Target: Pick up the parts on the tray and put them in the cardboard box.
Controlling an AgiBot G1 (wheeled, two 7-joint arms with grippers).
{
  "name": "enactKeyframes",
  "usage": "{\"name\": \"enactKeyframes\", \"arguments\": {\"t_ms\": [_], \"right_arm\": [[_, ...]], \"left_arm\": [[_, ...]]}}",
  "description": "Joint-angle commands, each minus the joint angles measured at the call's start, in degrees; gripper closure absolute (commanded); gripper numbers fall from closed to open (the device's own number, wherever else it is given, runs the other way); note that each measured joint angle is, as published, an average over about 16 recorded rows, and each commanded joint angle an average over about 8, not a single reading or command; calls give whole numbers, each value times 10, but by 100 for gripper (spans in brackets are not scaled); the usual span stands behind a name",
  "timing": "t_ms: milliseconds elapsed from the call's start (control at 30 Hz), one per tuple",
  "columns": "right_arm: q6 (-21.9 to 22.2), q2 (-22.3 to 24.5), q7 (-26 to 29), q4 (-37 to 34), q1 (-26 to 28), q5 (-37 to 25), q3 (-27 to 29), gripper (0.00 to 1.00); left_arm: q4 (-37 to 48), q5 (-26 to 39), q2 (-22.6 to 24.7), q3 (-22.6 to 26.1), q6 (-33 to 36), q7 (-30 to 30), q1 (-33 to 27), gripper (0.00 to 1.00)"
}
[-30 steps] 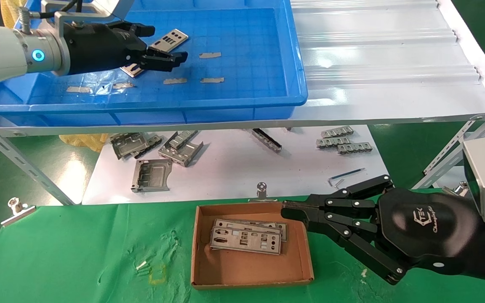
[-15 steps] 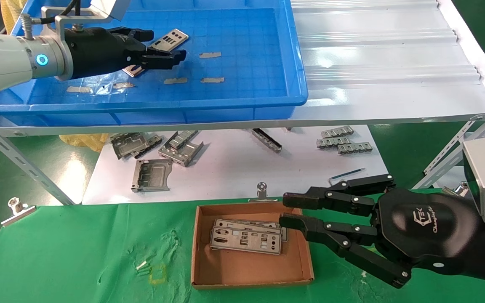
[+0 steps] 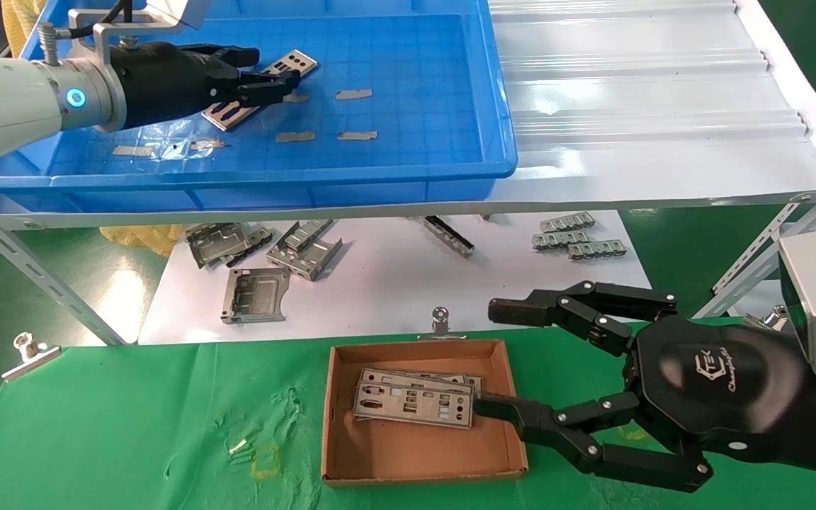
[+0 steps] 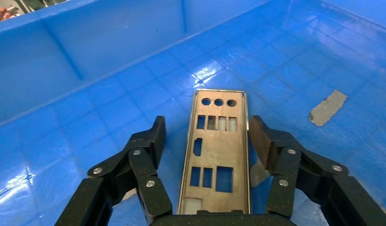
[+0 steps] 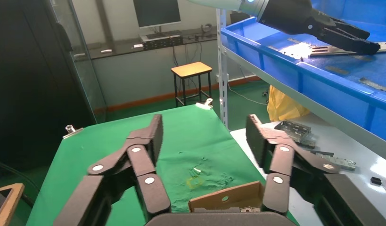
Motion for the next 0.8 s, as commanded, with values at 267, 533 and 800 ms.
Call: {"name": "enactKeyframes", "arguments": {"t_ms": [267, 533, 800], "right_arm": [[0, 0, 0, 0, 0, 0, 0, 0], [0, 0, 0, 0, 0, 0, 0, 0], [0, 0, 0, 0, 0, 0, 0, 0]], "left_arm": [[0, 0, 3, 0, -16, -2, 3, 100], [-15, -14, -8, -10, -3, 7, -6, 100], [-38, -33, -35, -22, 97, 28, -22, 100]]}}
